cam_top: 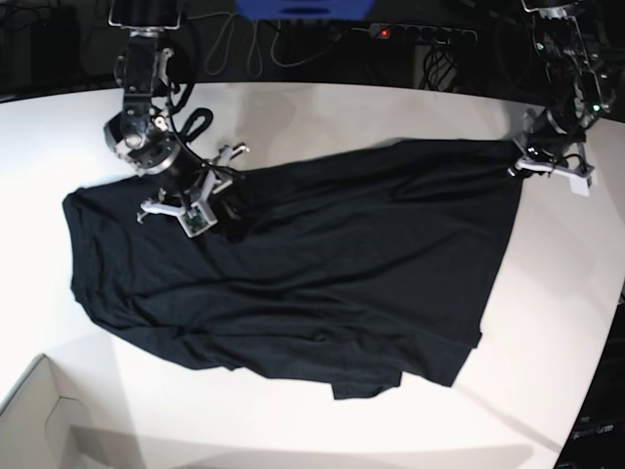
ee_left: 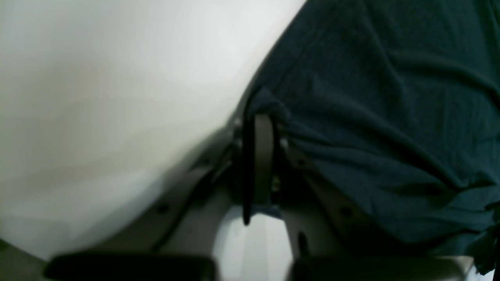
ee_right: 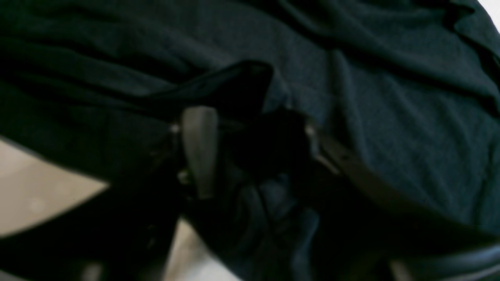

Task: Layout the t-shirt on the table in an organized manner, then fold the t-shirt properly
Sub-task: 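Drag the held fabric with the right gripper toward the left gripper, then pull the held shirt edge with the right gripper away from the hem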

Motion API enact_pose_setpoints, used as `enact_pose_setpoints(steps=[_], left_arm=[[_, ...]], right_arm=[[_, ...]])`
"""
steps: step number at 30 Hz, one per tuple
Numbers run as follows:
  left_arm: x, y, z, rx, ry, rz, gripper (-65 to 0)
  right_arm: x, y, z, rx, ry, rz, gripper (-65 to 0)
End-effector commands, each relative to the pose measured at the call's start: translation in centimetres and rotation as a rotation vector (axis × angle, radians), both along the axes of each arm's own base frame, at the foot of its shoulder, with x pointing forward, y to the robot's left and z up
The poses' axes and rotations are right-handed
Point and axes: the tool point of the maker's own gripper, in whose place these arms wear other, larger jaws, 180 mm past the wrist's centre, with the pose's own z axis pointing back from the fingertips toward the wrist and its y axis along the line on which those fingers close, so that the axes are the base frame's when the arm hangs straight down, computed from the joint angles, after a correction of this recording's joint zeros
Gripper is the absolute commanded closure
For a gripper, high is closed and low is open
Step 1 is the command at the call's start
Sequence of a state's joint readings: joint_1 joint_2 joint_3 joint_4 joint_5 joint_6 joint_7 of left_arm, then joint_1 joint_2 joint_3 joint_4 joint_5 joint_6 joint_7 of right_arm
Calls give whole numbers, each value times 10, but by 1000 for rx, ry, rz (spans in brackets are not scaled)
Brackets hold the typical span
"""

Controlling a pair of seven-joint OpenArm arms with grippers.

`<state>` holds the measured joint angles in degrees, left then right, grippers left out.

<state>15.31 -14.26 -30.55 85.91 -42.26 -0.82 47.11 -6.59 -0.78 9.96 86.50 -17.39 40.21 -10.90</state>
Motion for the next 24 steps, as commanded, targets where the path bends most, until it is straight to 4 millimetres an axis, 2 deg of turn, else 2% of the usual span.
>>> enact_pose_setpoints(steps=[1, 10, 15, 20, 24], left_arm=[[1, 5, 3, 11, 4, 5, 0], [8, 5, 7, 11, -14, 5, 0], [8, 4, 7, 11, -14, 4, 0], [8, 5, 7, 11, -14, 5, 0], [9, 5, 8, 12, -16, 5, 0]], right_arm=[[9, 1, 14, 24, -54, -1, -199], [10, -2, 15, 21, -55, -7, 0], [8, -8, 19, 0, -68, -5, 0], [-8, -9, 34, -23, -101, -1, 0], [-28, -8, 45, -42, -116, 5, 0]])
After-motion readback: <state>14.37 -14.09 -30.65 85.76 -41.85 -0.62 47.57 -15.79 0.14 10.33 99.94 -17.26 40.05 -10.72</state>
